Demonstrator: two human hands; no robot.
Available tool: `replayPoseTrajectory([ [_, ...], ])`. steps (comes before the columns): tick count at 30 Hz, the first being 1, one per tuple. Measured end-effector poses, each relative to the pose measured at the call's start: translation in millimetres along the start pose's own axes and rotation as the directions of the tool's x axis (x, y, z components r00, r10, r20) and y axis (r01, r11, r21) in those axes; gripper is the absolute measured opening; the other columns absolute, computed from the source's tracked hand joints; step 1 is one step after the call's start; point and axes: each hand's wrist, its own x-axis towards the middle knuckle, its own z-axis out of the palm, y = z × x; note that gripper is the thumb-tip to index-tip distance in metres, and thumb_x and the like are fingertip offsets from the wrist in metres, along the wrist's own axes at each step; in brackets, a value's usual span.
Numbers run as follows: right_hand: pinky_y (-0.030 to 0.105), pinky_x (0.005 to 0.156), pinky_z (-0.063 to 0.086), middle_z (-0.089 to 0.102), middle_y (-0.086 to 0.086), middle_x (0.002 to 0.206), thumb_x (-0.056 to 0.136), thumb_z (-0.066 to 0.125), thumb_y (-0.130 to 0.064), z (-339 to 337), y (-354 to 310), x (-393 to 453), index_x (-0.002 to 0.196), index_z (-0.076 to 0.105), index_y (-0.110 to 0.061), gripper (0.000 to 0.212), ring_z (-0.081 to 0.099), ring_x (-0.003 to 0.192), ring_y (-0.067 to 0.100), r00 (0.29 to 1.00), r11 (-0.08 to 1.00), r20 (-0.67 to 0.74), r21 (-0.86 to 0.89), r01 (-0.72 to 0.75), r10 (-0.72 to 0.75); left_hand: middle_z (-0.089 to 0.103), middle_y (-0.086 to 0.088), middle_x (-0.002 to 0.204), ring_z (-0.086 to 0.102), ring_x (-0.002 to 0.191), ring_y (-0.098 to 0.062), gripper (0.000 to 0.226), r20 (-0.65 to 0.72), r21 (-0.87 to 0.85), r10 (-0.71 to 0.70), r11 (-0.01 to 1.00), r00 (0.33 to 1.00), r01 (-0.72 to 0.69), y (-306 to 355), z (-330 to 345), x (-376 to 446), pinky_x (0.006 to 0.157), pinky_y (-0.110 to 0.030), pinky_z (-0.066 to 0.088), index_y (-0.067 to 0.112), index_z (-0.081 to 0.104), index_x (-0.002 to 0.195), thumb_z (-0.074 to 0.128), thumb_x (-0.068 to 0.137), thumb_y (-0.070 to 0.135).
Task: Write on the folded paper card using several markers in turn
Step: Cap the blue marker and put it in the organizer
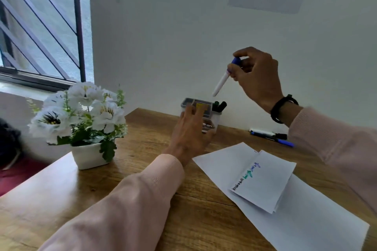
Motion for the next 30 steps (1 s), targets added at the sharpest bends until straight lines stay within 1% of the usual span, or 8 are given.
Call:
replayPoseTrajectory([
  [3,0.040,0.084,0.066,0.081,0.016,0.099,0.096,0.077,-0.015,8,14,0,0.120,0.072,-0.003,0.028,0.079,0.082,0.024,0.998,0.998,-0.067,-0.068,-0.007,0.002,0.045,-0.004,0.130,0.058,0.108,-0.027,0.026,0.020,0.029,-0.005,1.000,1.000,0.004,1,6,-6,0.089,-0.043,0.057,0.021,0.069,0.119,0.068,0.096,0.032],
  [8,0.042,0.085,0.065,0.081,0.018,0.104,0.097,0.076,-0.014,21,34,-16,0.121,0.072,-0.003,0.026,0.079,0.087,0.028,1.000,0.986,-0.007,-0.166,-0.019,0.018,0.061,-0.005,0.119,0.061,0.099,-0.023,0.018,0.048,0.051,0.008,0.999,0.999,-0.011,-1,13,-8,0.080,-0.035,0.055,0.017,0.076,0.102,0.065,0.095,0.031],
  [12,0.042,0.088,0.064,0.081,0.017,0.101,0.099,0.073,-0.013,31,41,-21,0.118,0.072,-0.004,0.022,0.079,0.084,0.025,0.994,0.983,0.058,-0.160,-0.084,0.095,0.061,-0.007,0.121,0.061,0.101,-0.025,0.019,0.081,0.054,0.003,0.999,0.997,-0.007,-5,16,-7,0.085,-0.040,0.057,0.015,0.075,0.103,0.067,0.095,0.031],
  [16,0.042,0.094,0.062,0.083,0.013,0.093,0.099,0.071,-0.015,35,45,-19,0.111,0.077,-0.003,0.018,0.077,0.079,0.021,0.977,0.974,0.181,-0.216,-0.070,0.110,0.061,-0.008,0.121,0.061,0.102,-0.024,0.021,0.087,0.060,0.002,0.998,0.996,-0.007,-6,18,-7,0.083,-0.036,0.057,0.014,0.075,0.105,0.068,0.095,0.031],
  [22,0.040,0.095,0.057,0.080,0.013,0.119,0.106,0.061,-0.022,32,50,-20,0.108,0.082,-0.006,0.026,0.073,0.103,0.029,0.927,0.949,0.356,-0.315,-0.003,0.121,0.063,-0.006,0.120,0.061,0.102,-0.022,0.020,0.110,0.059,0.016,0.998,0.994,-0.022,-5,20,-5,0.084,-0.034,0.055,0.016,0.075,0.106,0.067,0.095,0.031],
  [24,0.037,0.095,0.055,0.078,0.013,0.125,0.108,0.056,-0.023,27,52,-20,0.115,0.079,-0.003,0.031,0.073,0.109,0.030,0.919,0.952,0.370,-0.305,-0.017,0.135,0.065,-0.005,0.117,0.061,0.101,-0.021,0.018,0.122,0.056,0.027,0.998,0.992,-0.034,-5,20,-5,0.085,-0.035,0.056,0.016,0.075,0.104,0.067,0.096,0.030],
  [27,0.027,0.089,0.050,0.078,0.016,0.120,0.106,0.060,-0.018,10,65,-18,0.120,0.077,-0.002,0.026,0.074,0.104,0.031,0.926,0.940,0.342,-0.338,-0.037,0.159,0.070,-0.005,0.109,0.063,0.094,-0.021,0.015,0.138,0.044,0.049,0.997,0.989,-0.056,-3,20,-5,0.082,-0.040,0.058,0.016,0.075,0.098,0.066,0.095,0.028],
  [30,0.028,0.087,0.049,0.075,0.020,0.121,0.102,0.065,-0.009,-14,92,-19,0.116,0.077,0.000,0.021,0.073,0.105,0.034,0.897,0.896,0.367,-0.439,-0.065,0.245,0.073,-0.004,0.102,0.065,0.089,-0.020,0.016,0.165,0.041,0.071,0.996,0.984,-0.079,-1,21,-5,0.078,-0.040,0.059,0.015,0.075,0.096,0.065,0.095,0.027],
])
